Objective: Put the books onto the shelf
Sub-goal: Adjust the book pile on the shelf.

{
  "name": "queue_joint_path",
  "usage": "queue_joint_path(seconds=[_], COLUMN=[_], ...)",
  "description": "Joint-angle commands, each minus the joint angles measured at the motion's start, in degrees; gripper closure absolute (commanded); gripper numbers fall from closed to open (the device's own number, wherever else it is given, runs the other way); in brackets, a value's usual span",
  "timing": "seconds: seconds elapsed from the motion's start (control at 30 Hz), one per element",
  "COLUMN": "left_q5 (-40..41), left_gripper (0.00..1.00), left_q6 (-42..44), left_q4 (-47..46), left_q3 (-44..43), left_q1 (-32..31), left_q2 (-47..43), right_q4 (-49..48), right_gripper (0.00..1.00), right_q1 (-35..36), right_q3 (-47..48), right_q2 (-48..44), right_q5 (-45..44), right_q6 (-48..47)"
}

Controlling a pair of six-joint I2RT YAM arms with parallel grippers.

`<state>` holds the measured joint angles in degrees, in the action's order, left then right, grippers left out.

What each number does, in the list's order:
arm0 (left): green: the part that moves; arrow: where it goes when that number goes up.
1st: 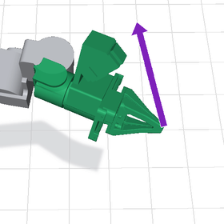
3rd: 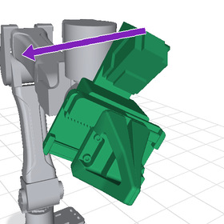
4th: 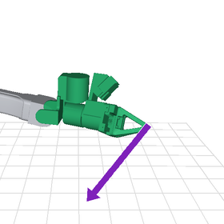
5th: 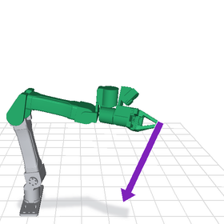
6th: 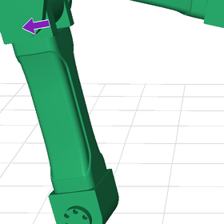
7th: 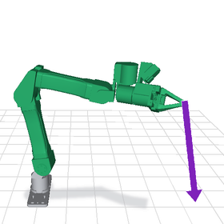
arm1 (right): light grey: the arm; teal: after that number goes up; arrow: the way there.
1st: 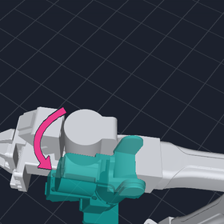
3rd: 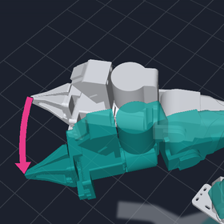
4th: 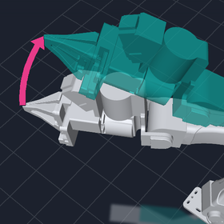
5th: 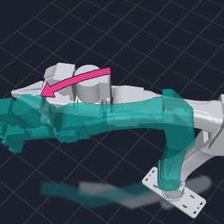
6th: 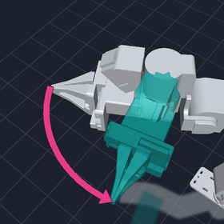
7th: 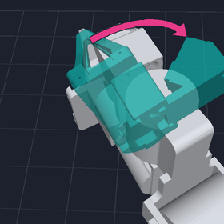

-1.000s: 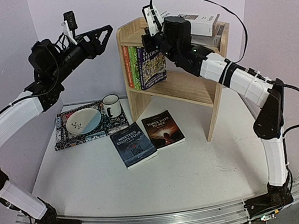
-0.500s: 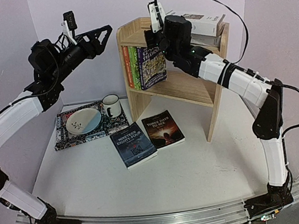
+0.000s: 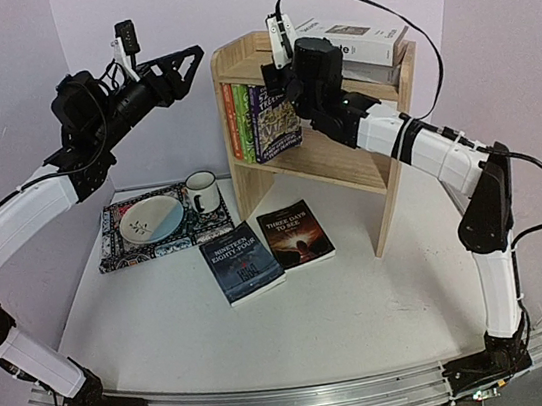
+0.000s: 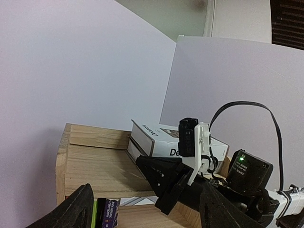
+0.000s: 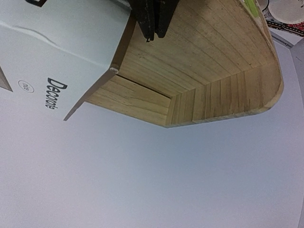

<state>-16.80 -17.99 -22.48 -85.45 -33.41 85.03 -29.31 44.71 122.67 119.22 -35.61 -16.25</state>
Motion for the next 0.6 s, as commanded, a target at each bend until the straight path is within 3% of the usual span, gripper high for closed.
queue_joint_path(seconds=[0.0, 0.37, 0.5, 0.57], left_q5=[-0.72, -0.40, 0.05, 0.32], left_gripper=[0.22, 0.22, 0.22, 0.22], left_q6=[-0.40, -0.82, -0.66, -0.64], left_q4=[-1.25, -1.20, -1.16, -1.16], left_q3=[-0.30, 0.86, 1.84, 2.62], left_q1=[0.29, 0.27, 0.28, 0.34], left_q2=[-1.45, -1.72, -2.27, -2.65], right_q4=[-4.67, -5.16, -3.22, -1.63], right_gripper=[1.00, 1.00, 0.98, 0.89], right_q1=[-0.06, -0.50, -0.48, -0.42], right_q3=[-1.72, -4.84, -7.48, -8.37], right_q2=[-5.73, -8.65, -10.61, -11.72], right_q5=[-1.99, -1.36, 8.11, 16.34], right_q6=[-0.88, -0.17, 0.94, 1.11])
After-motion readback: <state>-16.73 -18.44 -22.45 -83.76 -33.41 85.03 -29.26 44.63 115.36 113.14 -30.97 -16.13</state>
